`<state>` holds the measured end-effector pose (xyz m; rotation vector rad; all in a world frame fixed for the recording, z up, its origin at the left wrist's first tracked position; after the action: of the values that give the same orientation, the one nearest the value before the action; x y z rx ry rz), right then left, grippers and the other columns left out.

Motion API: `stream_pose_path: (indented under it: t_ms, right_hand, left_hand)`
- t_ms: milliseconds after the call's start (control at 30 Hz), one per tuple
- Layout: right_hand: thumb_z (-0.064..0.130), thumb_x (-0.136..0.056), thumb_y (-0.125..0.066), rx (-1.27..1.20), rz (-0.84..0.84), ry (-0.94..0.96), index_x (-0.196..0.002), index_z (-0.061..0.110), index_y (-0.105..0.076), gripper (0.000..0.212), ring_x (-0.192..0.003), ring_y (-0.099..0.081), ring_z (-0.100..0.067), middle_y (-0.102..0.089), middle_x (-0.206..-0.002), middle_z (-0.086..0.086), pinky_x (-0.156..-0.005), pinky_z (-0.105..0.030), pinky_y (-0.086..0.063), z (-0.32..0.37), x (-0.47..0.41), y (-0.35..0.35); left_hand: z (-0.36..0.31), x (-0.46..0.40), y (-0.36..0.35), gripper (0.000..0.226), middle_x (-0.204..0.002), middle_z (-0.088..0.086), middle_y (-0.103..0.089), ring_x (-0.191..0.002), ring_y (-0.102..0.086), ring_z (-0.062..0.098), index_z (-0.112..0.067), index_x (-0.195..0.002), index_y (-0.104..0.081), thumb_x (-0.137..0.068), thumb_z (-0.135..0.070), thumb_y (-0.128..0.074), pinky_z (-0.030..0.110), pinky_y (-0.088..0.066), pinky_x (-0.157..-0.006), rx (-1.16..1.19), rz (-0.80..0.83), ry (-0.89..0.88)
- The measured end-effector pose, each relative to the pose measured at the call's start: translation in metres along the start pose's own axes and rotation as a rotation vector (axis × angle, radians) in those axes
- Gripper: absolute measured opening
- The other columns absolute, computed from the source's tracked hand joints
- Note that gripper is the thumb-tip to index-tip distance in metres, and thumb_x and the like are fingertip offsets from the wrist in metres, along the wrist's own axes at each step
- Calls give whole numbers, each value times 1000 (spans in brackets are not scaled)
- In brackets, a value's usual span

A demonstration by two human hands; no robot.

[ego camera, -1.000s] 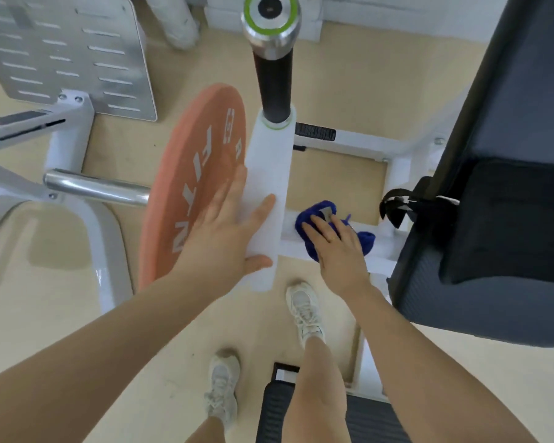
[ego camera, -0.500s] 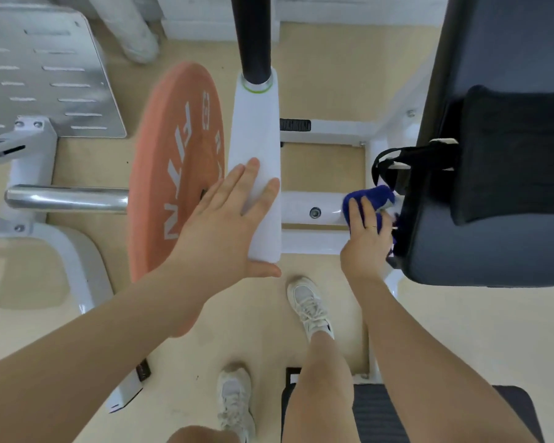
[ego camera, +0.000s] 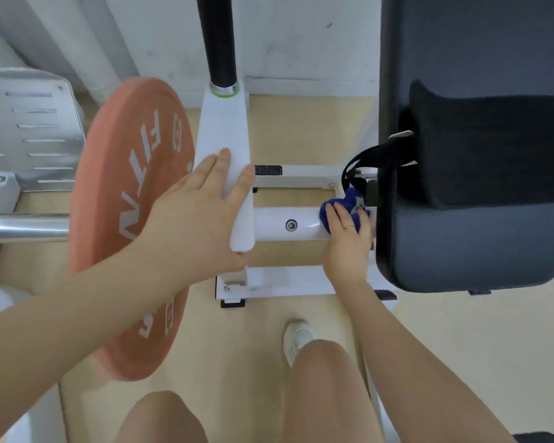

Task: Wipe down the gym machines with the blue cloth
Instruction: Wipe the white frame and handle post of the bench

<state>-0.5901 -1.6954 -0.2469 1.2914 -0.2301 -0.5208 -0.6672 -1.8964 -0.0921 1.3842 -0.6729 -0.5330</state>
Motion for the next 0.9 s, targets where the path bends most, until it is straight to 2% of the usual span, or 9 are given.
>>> stream_pose_path:
  t_ms: [133,200,300,400,467,600,700,767,900]
  right_hand:
    - [-10,-63,-62,149,-78,432,-122,4,-61,61,-107,-55,-50,-62,-125,-12,-90,-54,-48,7,5,-7]
    - [-3,-67,-57,216,-135,494,-120,5,-63,53,-103,-59,-47,-63,-122,-11,-85,-50,-52,-2,2,-2]
    - [0,-72,-47,162,-143,218,-120,5,-62,50,-105,-56,-43,-63,-122,-10,-78,-46,-52,-14,-3,9]
    - [-4,-78,-51,125,-89,5,-132,7,-50,55,-122,-40,-40,-50,-137,-6,-92,-47,-36,-7,-3,7]
    - [1,-83,-46,170,-69,32,-139,13,-41,58,-131,-29,-35,-40,-145,-1,-100,-44,-26,3,-2,6]
    - [-2,-83,-43,153,24,272,-147,14,-27,68,-139,-17,-35,-26,-154,0,-109,-43,-15,26,6,-1]
    - [-7,-76,-55,128,12,430,-142,10,-39,71,-133,-31,-44,-39,-148,-7,-108,-49,-26,27,13,-8]
    - [-5,-72,-59,149,-55,311,-140,11,-41,73,-131,-36,-41,-43,-145,-6,-108,-48,-29,8,8,-5]
    - [0,-80,-43,77,-5,4,-149,14,-16,75,-142,-9,-35,-15,-157,0,-117,-42,-9,1,9,-10]
  left_hand:
    - [1,0,-1,109,-156,8,14,-145,5,20,-23,-147,14,-74,-65,-55,32,-11,-116,-37,21,-20]
    - [3,1,0,109,-156,6,13,-145,3,19,-25,-147,13,-73,-64,-57,33,-14,-116,-32,29,-29]
    - [9,2,0,109,-157,1,11,-145,0,24,-30,-148,10,-71,-63,-60,33,-8,-116,0,33,-46]
    - [10,5,-5,106,-156,-10,14,-144,-5,23,-39,-147,3,-70,-52,-69,32,-13,-114,254,47,-8]
    - [6,10,-10,105,-156,-14,12,-144,-9,13,-43,-146,-5,-68,-42,-75,26,-21,-109,477,-2,-2]
    - [4,10,-16,100,-156,-15,1,-144,-13,12,-44,-145,-14,-67,-38,-77,30,-22,-111,522,-134,12]
    - [6,10,-19,97,-156,-16,2,-143,-15,14,-43,-144,-16,-68,-38,-77,33,-23,-112,516,-129,37]
    - [5,10,-20,99,-156,-17,5,-143,-16,14,-44,-144,-15,-68,-37,-78,32,-24,-111,501,-113,33]
    - [5,12,-18,102,-155,-20,9,-140,-24,21,-45,-144,-11,-68,-37,-78,31,-33,-104,438,-87,65]
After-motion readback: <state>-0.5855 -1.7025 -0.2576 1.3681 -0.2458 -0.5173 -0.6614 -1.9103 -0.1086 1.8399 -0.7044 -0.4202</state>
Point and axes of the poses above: each hand's wrist, its own x-axis away from the middle knuckle, its own y-axis out of the back of the hand, z = x × y, the point moved 2 cm from there along -x, towards the middle knuckle
